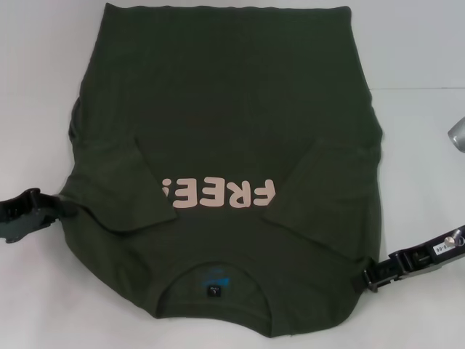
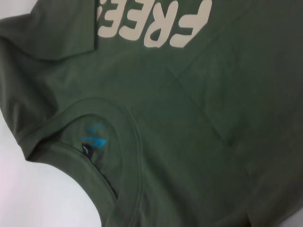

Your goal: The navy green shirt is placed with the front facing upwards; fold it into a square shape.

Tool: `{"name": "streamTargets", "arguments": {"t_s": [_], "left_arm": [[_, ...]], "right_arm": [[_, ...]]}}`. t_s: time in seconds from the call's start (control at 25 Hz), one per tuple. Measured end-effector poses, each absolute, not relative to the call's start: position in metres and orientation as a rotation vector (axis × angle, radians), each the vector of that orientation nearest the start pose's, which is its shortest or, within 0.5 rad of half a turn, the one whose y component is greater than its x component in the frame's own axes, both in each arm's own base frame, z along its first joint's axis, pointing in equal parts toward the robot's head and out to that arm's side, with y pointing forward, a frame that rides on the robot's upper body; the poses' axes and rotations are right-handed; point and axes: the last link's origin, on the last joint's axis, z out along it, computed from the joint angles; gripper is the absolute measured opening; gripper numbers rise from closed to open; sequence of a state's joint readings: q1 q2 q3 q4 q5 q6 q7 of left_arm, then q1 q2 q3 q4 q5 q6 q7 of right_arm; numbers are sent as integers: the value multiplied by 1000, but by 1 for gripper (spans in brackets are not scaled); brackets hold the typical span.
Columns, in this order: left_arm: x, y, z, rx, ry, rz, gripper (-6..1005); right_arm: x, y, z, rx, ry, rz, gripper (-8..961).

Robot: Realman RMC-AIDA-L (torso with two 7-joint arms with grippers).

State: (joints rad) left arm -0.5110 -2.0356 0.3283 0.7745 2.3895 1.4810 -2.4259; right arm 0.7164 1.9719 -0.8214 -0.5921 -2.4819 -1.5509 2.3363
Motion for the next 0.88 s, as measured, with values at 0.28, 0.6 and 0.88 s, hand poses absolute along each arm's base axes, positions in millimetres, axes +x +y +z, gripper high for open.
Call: {"name": "streamTargets", "arguments": {"t_s": [0.28,0.6,0.88], "left_arm": [[-340,326,63,2319,2475,814,38],[-341,326,62,2320,2475,814,38],[-340,325,62,2334,2458,814,37]], "right_arm": [[277,346,0,-2555,1730,-123,513],[279,347,3,-2540,1736,-103,314],[281,346,4,-2528,1748,-90,104]]}}
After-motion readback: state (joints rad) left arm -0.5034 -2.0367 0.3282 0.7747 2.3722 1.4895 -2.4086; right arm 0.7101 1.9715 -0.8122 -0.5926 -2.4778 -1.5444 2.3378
